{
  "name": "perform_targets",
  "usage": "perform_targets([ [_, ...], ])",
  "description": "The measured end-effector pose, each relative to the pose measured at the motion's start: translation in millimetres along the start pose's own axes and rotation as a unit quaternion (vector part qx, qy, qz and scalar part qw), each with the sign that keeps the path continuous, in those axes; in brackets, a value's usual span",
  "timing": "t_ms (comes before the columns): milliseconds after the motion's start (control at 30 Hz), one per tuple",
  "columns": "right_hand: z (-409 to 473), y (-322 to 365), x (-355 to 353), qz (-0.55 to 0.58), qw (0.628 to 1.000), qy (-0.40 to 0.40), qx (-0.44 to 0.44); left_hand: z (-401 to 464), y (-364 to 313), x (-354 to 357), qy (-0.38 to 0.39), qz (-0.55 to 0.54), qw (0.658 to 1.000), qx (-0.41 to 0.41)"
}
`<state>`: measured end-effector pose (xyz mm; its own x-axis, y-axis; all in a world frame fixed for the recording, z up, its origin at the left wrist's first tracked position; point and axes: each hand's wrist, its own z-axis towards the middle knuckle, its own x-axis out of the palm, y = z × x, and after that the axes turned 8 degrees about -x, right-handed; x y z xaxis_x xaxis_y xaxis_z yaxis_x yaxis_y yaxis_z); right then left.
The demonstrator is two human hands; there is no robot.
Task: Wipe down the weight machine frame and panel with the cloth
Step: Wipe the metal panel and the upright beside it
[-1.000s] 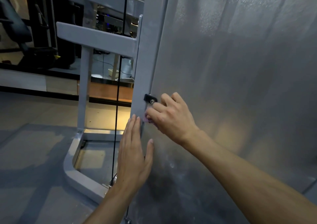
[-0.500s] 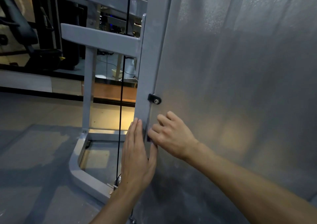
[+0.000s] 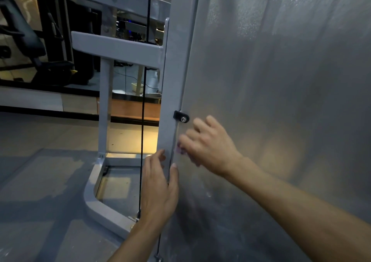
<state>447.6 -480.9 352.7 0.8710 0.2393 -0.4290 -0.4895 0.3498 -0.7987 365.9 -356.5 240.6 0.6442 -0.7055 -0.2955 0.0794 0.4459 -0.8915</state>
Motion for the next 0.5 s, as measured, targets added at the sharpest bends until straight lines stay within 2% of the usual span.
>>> perform_targets([
  [100, 11.5, -11.3, -4.4, -0.003, 0.997, -0.028, 0.075, 0.9, 3.1, -2.1, 0.003, -0.005, 1.000, -0.020],
  [167, 5.1, 5.3, 1.7, 0.016, 0.996, -0.034, 0.083, 1.7, 5.6, -2.9, 0.006, -0.005, 1.000, -0.024],
  [300, -17.3, 46.0, 21.6, 0.036, 0.999, 0.034, 0.008, 1.3, 10.9, -3.6, 0.022, 0.011, 0.999, -0.025],
  [367, -16.0, 40.0, 18.9, 0.026, 0.999, 0.038, -0.011, 1.0, 11.6, -4.6, 0.028, 0.017, 0.999, -0.022],
  [433, -4.9, 18.1, 7.1, 0.019, 0.999, -0.008, 0.025, 1.9, 10.8, -6.0, 0.026, 0.013, 0.999, -0.016],
  [500, 5.7, -5.5, -5.7, 0.005, 0.993, -0.046, 0.111, 2.8, 10.9, -5.9, 0.024, 0.004, 1.000, -0.013],
])
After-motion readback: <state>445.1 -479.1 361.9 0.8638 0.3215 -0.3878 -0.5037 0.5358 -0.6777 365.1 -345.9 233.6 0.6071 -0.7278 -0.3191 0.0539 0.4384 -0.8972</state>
